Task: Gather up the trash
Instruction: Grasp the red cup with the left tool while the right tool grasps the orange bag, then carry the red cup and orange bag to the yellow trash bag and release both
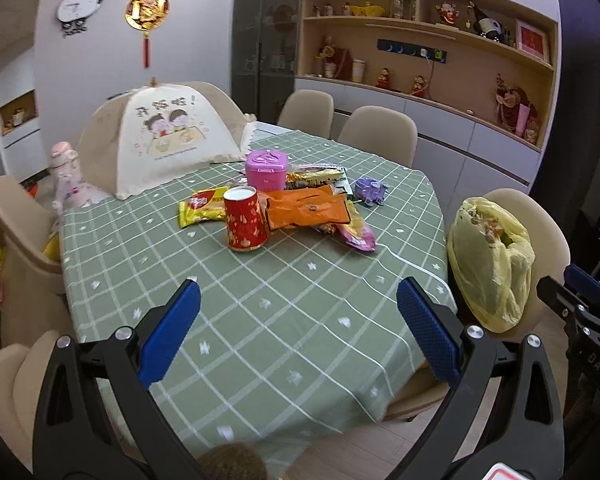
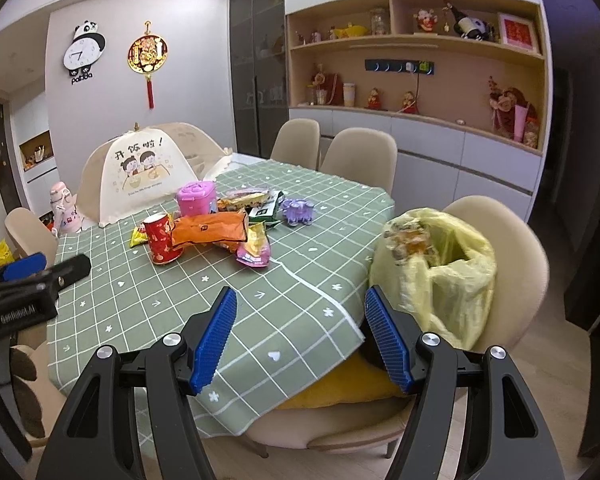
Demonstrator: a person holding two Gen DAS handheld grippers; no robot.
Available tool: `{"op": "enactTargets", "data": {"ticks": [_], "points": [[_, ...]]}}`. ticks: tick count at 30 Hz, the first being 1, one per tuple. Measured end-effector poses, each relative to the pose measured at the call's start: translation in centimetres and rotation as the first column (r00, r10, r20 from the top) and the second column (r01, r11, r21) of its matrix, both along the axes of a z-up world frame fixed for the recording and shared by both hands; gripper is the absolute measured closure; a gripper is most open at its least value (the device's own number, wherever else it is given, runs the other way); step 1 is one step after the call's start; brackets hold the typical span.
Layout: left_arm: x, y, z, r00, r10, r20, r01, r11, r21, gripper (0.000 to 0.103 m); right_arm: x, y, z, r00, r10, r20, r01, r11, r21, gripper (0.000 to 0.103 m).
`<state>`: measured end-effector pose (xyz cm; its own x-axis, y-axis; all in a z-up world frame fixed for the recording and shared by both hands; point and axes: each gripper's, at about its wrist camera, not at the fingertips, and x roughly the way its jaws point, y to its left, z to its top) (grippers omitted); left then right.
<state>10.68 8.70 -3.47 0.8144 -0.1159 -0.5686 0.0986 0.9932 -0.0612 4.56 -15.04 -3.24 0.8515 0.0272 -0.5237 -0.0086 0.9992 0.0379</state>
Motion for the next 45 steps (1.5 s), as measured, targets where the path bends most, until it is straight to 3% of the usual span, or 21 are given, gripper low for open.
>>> {"op": "enactTargets", "data": {"ticks": [5, 10, 13, 15, 20, 23, 25, 28, 31, 37, 40, 41, 43, 45], "points": [[6.8, 3.7, -2.1, 0.998, -0.017, -0.065, 0.018, 1.000, 0.012, 0.009, 4.8, 2.3, -1.2, 0.999, -0.003, -0.043, 0.002, 1.000, -0.008, 0.040], [13.9, 6.5, -3.4, 0.995, -0.057, -0.082, 0.057, 0.998, -0.008, 0.026, 7.7, 4.1, -0.9, 0.999, -0.029, -0.039, 0.026, 0.997, -0.068, 0.040], [18.0, 7.6, -4.5, 0.994, -0.065, -0.091, 0.062, 0.997, -0.038, 0.028, 9.0, 4.5, -0.9, 0.998, -0.037, -0.047, 0.032, 0.993, -0.116, 0.040], [21.0, 8.3, -5.4, 0.988, -0.078, -0.132, 0.065, 0.993, -0.097, 0.030, 9.8, 4.3, -1.0, 0.997, -0.031, -0.067, 0.022, 0.992, -0.126, 0.040], [25.5, 8.2, -7.1, 0.978, -0.048, -0.204, 0.023, 0.992, -0.123, 0.033, 13.3, 3.8, -1.9, 0.993, 0.070, -0.099, -0.082, 0.989, -0.126, 0.040], [27.4, 8.2, -8.6, 0.957, -0.006, -0.288, -0.031, 0.992, -0.124, 0.051, 16.4, 4.9, -3.0, 0.973, 0.200, -0.116, -0.218, 0.963, -0.161, 0.040], [27.1, 8.2, -8.4, 0.956, 0.042, -0.292, -0.080, 0.989, -0.121, 0.052, 18.5, 5.7, -3.8, 0.943, 0.305, -0.134, -0.326, 0.929, -0.178, 0.040], [25.8, 8.2, -7.2, 0.953, 0.096, -0.288, -0.135, 0.984, -0.116, 0.052, 22.2, 6.8, -4.7, 0.865, 0.475, -0.161, -0.498, 0.852, -0.161, 0.040], [23.9, 8.1, -5.2, 0.949, 0.168, -0.268, -0.199, 0.975, -0.095, 0.052, 27.6, 7.3, -5.4, 0.804, 0.569, -0.174, -0.587, 0.807, -0.070, 0.040], [19.8, 8.1, -2.7, 0.908, 0.343, -0.240, -0.370, 0.926, -0.076, 0.052, 37.7, 7.1, -7.5, 0.796, 0.564, -0.220, -0.529, 0.824, 0.202, 0.040], [18.6, 8.3, -2.1, 0.899, 0.367, -0.238, -0.394, 0.916, -0.075, 0.052, 40.1, 8.6, -9.4, 0.761, 0.580, -0.291, -0.516, 0.813, 0.270, 0.052], [18.1, 8.5, -2.0, 0.900, 0.368, -0.236, -0.394, 0.916, -0.076, 0.052, 40.5, 9.0, -9.9, 0.747, 0.588, -0.312, -0.516, 0.807, 0.285, 0.065], [17.9, 8.7, -2.0, 0.906, 0.355, -0.229, -0.379, 0.923, -0.069, 0.052, 40.6, 10.0, -10.9, 0.713, 0.601, -0.360, -0.520, 0.799, 0.303, 0.083], [17.9, 8.8, -2.0, 0.917, 0.329, -0.225, -0.352, 0.933, -0.071, 0.052, 39.6, 10.5, -10.8, 0.718, 0.591, -0.367, -0.522, 0.807, 0.277, 0.087]]}}
